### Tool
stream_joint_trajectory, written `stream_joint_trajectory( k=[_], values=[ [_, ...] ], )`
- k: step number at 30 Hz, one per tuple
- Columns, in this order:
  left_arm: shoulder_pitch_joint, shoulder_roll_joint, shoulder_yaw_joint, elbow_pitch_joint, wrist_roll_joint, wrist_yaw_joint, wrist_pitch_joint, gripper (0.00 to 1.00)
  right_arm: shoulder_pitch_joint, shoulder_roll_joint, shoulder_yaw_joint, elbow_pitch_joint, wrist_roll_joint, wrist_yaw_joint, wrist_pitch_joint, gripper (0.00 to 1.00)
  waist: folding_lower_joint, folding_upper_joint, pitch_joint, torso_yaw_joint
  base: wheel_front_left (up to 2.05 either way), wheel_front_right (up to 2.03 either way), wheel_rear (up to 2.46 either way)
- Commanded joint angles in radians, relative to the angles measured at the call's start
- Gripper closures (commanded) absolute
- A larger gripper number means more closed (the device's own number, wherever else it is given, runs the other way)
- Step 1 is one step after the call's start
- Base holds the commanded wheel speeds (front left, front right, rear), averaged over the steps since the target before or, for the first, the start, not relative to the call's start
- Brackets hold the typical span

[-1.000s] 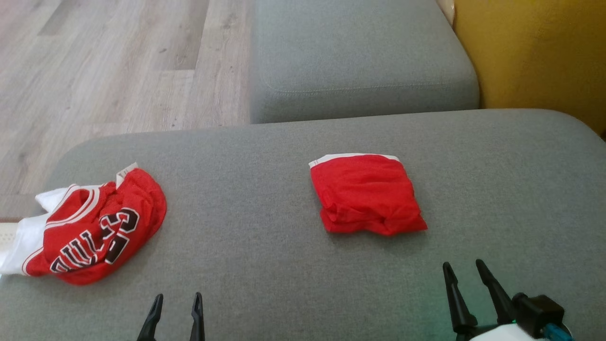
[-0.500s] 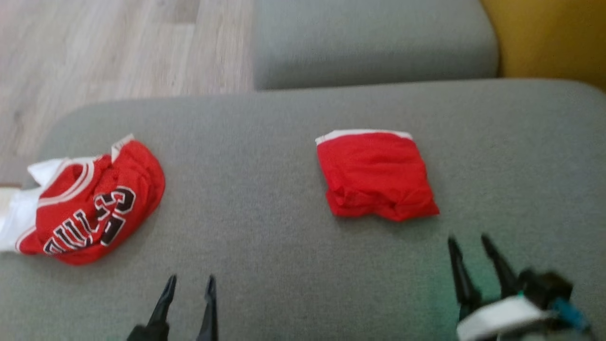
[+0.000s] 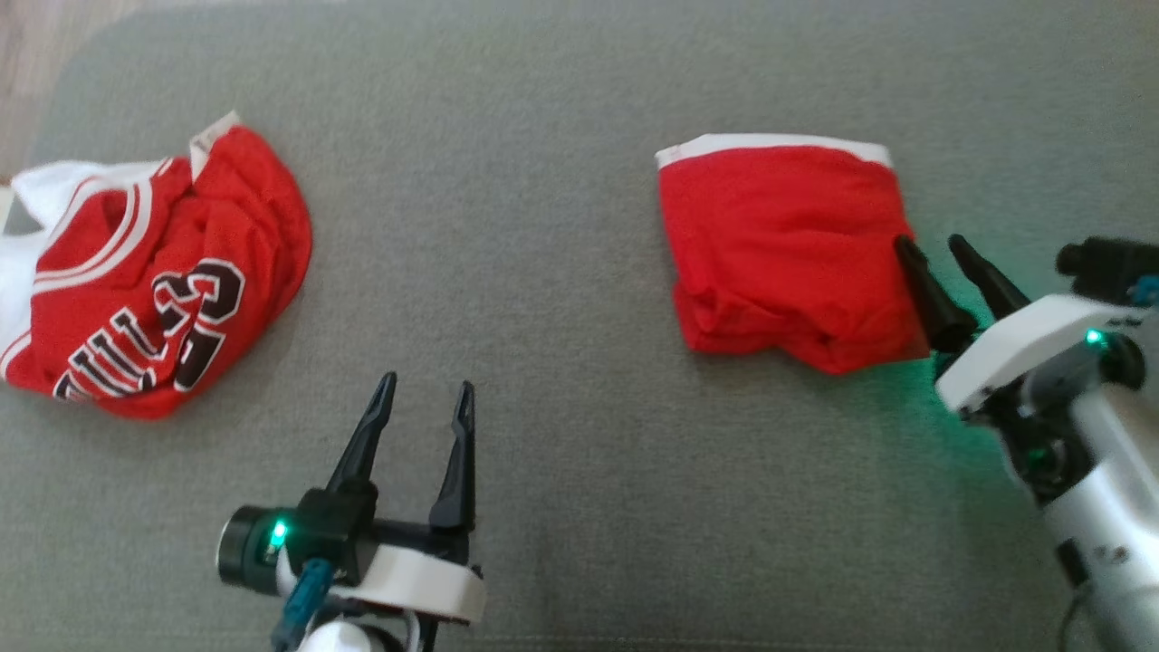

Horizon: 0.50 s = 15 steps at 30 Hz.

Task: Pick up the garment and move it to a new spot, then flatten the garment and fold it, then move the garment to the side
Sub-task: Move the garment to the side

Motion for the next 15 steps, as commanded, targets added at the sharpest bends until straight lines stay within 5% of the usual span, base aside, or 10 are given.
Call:
stream_joint_trajectory(
  k=[1,6,7,8,15],
  values=[
    [-0.035,-0.004,0.023,-0.028,-0.008,0.007,-0.012,0.0,-0.018,-0.033,0.019,-0.018,0.035,0.007,0.031,0.0,0.0,0.0,0.029,0.024,0.0,0.0,0.0],
    [-0.055,-0.004,0.015,-0.022,-0.009,0.014,-0.012,0.0,-0.058,-0.093,0.07,-0.002,0.168,0.007,0.142,0.05,0.0,0.0,0.049,0.034,0.0,0.0,0.0],
    [-0.057,-0.004,0.015,-0.021,-0.009,0.016,-0.012,0.0,-0.062,-0.098,0.075,-0.001,0.191,0.007,0.147,0.38,0.0,0.0,0.052,0.034,0.0,0.0,0.0],
    [-0.059,-0.004,0.016,-0.022,-0.009,0.018,-0.012,0.0,-0.068,-0.104,0.086,-0.004,0.205,0.007,0.149,0.96,0.0,0.0,0.056,0.032,0.0,0.0,0.0],
    [-0.077,-0.004,0.017,-0.03,-0.007,0.021,-0.012,0.0,-0.116,-0.168,0.159,0.011,0.199,0.007,0.097,1.0,0.0,0.0,0.09,-0.015,0.0,0.0,0.0]
  ],
)
